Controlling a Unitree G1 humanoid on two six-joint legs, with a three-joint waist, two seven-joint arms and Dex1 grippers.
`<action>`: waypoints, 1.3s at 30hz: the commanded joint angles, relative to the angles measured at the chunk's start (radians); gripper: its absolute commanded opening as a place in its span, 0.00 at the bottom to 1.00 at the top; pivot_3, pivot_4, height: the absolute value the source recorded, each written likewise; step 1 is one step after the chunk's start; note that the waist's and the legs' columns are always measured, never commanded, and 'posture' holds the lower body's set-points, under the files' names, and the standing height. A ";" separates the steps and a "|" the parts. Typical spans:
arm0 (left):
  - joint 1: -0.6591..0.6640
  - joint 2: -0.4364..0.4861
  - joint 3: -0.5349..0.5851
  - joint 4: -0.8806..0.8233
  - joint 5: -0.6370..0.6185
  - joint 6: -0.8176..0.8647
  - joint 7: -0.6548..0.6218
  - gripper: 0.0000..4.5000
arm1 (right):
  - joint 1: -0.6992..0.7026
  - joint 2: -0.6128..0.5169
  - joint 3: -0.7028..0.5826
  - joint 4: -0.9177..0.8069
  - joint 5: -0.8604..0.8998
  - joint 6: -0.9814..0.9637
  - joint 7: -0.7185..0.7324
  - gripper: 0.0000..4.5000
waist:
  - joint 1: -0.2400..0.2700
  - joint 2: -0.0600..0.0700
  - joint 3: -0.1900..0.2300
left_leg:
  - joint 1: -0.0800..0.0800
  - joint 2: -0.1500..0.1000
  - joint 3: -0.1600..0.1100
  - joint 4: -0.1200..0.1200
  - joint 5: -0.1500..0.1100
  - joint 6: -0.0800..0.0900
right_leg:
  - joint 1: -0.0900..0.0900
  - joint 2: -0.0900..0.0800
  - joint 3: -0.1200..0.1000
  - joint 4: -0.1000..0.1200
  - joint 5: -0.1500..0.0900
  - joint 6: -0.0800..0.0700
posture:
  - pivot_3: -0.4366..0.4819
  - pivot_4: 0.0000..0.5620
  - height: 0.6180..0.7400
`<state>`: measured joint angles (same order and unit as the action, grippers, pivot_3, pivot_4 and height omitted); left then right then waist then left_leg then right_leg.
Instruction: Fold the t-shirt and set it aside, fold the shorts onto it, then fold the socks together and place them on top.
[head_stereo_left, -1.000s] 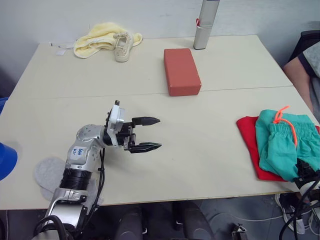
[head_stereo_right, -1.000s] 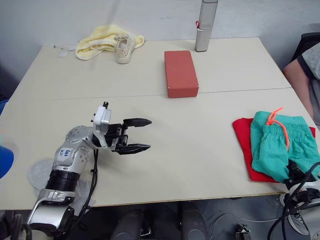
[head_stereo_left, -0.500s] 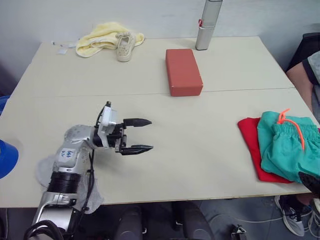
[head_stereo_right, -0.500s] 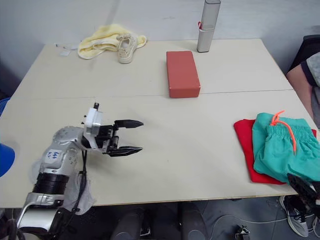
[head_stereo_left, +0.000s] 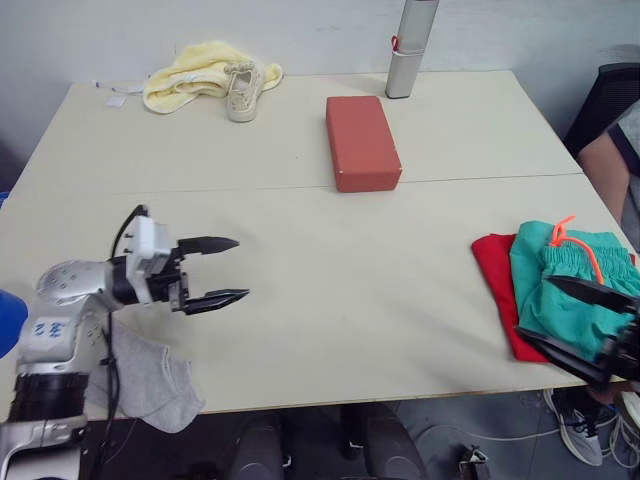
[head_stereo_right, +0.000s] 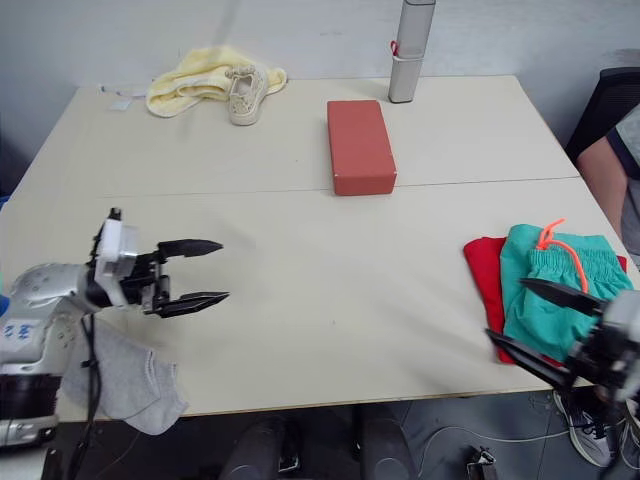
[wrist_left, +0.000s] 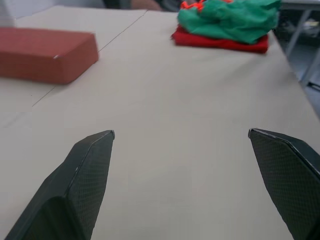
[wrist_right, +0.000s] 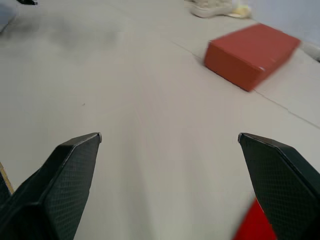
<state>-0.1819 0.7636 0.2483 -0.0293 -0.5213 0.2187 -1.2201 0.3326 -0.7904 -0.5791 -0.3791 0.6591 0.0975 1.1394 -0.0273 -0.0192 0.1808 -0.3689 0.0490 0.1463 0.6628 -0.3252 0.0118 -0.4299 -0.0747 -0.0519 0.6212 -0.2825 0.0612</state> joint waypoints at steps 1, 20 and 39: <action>0.094 0.043 0.104 -0.066 -0.002 -0.040 0.005 1.00 | -0.075 0.008 0.099 0.058 -0.073 -0.110 0.063 1.00 | 0.007 0.000 0.000 | 0.000 0.000 0.000 0.000 0.000 0.000 | 0.000 -0.001 -0.001 0.000 0.000 0.000 | 0.48 0.27 1.00; 0.801 0.005 0.793 0.192 -0.009 -0.077 0.089 1.00 | -0.229 0.134 0.445 0.015 -0.021 -0.258 0.266 1.00 | -0.004 -0.002 0.000 | 0.001 0.001 -0.003 -0.001 -0.007 -0.001 | -0.001 -0.005 -0.004 0.002 -0.005 -0.009 | 0.48 0.27 1.00; 0.784 0.151 0.733 -0.081 -0.346 1.006 0.386 1.00 | -0.322 0.133 0.534 -0.005 -0.011 -0.248 0.291 1.00 | -0.009 -0.008 -0.004 | 0.001 0.001 -0.004 -0.001 -0.008 -0.002 | 0.000 -0.008 -0.007 0.003 -0.011 -0.020 | 0.48 0.27 1.00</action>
<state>0.5983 0.9029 0.9801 -0.0983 -0.8548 1.1773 -0.8468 0.0175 -0.6557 -0.0419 -0.3805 0.6283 -0.1473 1.4263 -0.0362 -0.0276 0.1764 -0.3674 0.0502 0.1421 0.6615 -0.3333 0.0080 -0.4303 -0.0826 -0.0592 0.6260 -0.2907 0.0459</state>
